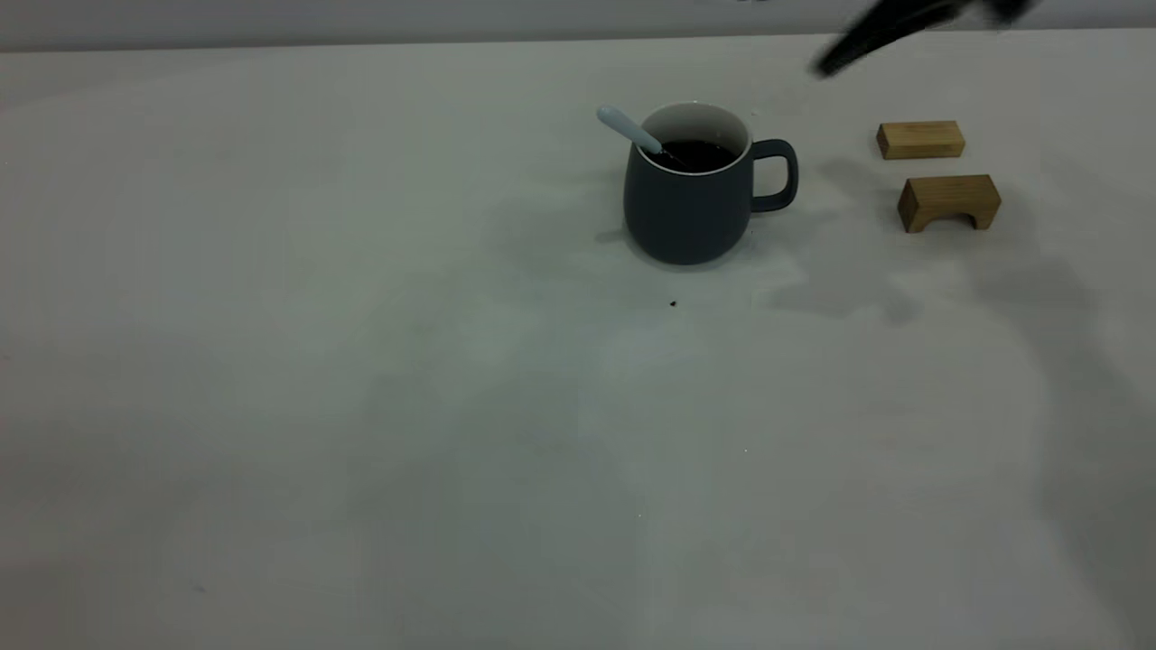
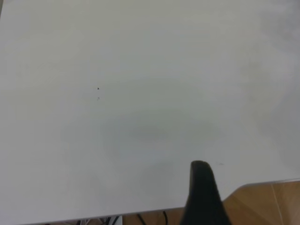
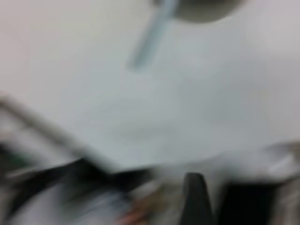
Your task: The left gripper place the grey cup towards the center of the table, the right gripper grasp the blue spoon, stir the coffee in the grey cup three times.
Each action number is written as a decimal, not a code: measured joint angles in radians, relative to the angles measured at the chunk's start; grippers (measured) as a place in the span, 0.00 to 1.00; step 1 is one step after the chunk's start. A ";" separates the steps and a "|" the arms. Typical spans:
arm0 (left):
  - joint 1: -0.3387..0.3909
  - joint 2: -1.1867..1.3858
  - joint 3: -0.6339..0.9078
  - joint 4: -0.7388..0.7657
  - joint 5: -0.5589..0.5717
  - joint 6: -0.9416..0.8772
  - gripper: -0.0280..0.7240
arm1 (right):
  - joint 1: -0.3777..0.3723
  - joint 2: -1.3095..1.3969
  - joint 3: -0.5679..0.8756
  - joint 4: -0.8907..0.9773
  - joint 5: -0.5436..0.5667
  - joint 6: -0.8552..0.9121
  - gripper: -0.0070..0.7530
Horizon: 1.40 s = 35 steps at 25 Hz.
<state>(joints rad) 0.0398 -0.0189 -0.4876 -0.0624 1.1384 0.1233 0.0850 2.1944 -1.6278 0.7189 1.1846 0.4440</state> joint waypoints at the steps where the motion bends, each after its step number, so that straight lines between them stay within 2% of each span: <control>1: 0.000 0.000 0.000 0.000 0.000 0.000 0.82 | 0.006 -0.038 0.000 -0.104 0.005 -0.002 0.71; 7: 0.000 0.000 0.000 0.000 0.000 0.000 0.82 | 0.030 -0.240 0.000 -0.545 0.023 -0.006 0.43; 11: 0.000 0.000 0.000 0.000 0.000 0.000 0.82 | 0.044 -0.390 0.001 -0.687 0.036 -0.024 0.27; 14: 0.000 0.000 0.000 0.000 0.000 0.000 0.82 | 0.047 -0.515 0.015 -0.795 0.038 -0.101 0.21; 17: 0.000 0.000 0.000 0.000 0.000 0.000 0.82 | 0.047 -0.651 0.079 -0.845 0.046 -0.227 0.19; 22: 0.000 0.000 0.000 0.000 0.000 0.000 0.82 | 0.047 -0.795 0.242 -0.814 0.053 -0.398 0.19; 29: 0.000 0.000 0.000 0.000 0.000 0.000 0.82 | 0.047 -0.921 0.529 -0.789 0.036 -0.432 0.20; 35: 0.000 0.000 0.000 0.000 0.000 0.000 0.82 | 0.047 -1.186 0.781 -0.784 -0.080 -0.434 0.21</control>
<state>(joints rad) 0.0398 -0.0189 -0.4876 -0.0624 1.1384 0.1233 0.1319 1.0085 -0.8473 -0.0650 1.1043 0.0096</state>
